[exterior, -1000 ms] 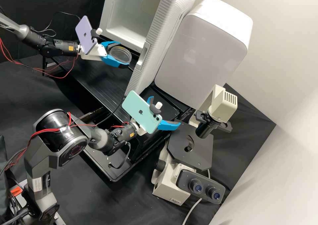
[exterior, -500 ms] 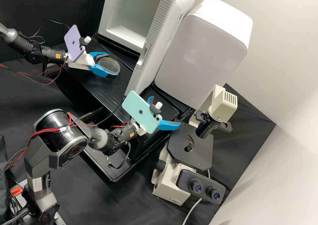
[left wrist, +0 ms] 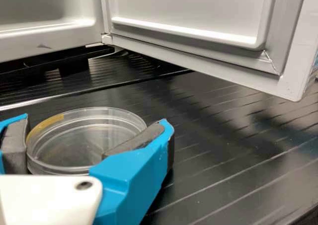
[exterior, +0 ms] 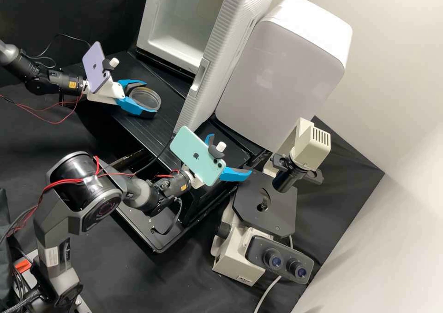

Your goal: Take the petri dish out of the incubator

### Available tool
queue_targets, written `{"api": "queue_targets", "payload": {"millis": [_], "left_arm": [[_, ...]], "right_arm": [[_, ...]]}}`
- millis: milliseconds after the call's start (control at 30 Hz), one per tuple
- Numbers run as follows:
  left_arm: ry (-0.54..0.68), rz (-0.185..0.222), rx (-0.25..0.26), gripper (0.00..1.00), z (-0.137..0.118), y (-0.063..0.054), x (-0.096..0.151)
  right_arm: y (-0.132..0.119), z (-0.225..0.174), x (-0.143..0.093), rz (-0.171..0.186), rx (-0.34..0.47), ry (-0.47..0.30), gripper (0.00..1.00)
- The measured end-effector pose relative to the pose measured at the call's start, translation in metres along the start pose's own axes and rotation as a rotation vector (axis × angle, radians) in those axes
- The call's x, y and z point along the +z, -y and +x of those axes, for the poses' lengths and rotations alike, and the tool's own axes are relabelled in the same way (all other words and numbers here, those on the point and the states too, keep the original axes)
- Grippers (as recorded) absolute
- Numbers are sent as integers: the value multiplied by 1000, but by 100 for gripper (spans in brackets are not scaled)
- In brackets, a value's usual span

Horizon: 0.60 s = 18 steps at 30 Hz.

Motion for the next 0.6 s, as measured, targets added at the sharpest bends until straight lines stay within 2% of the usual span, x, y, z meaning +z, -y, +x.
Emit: {"api": "queue_targets", "payload": {"millis": [133,300,433,600], "left_arm": [[0,-22,0,0,0,0,0],[0,-24,0,0,0,0,0],[0,-45,-2,0,0,0,0],[0,-53,-2,0,0,0,0]], "right_arm": [[0,0,0,0,0,0,100],[0,0,0,0,0,0,100],[0,0,0,0,0,0,100],[0,0,0,0,0,0,100]]}}
